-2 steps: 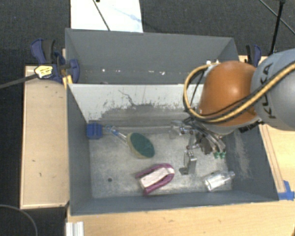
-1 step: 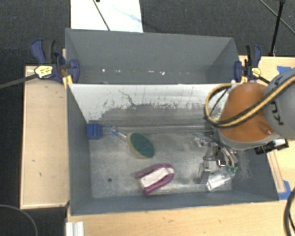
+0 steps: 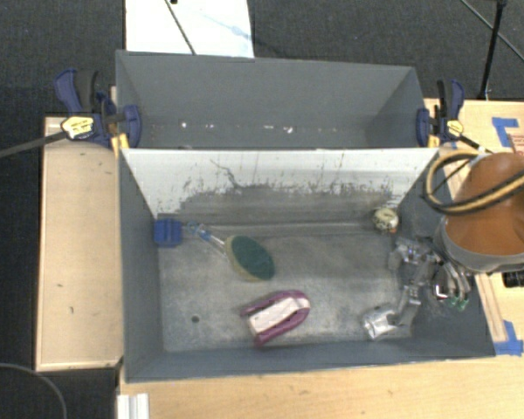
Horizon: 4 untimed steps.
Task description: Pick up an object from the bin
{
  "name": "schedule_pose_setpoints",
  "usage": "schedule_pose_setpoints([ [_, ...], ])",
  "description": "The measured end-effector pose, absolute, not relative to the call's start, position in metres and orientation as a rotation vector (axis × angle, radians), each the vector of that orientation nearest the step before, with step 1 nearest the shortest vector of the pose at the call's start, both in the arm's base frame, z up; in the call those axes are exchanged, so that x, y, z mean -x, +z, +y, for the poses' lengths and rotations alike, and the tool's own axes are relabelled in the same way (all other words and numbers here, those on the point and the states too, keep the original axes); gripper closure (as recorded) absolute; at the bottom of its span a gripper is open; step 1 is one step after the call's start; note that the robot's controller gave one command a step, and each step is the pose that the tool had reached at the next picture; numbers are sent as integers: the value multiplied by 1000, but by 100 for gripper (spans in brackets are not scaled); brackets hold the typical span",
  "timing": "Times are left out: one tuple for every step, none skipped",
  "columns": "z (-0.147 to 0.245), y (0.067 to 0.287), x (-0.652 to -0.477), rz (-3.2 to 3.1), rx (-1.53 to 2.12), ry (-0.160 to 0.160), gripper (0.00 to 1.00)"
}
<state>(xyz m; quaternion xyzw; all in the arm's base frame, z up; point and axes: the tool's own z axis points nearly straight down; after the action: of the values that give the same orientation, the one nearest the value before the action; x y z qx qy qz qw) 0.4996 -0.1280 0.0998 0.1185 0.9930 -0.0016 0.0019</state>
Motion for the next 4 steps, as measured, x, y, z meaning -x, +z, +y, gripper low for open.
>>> schedule_pose_setpoints([
  [-137,71,-477,3124,-307,2,0],
  [-107,133,-486,3124,-237,1,0],
  [-128,69,-479,3128,-204,-1,0],
  [-127,72,-478,3130,-201,-1,100],
])
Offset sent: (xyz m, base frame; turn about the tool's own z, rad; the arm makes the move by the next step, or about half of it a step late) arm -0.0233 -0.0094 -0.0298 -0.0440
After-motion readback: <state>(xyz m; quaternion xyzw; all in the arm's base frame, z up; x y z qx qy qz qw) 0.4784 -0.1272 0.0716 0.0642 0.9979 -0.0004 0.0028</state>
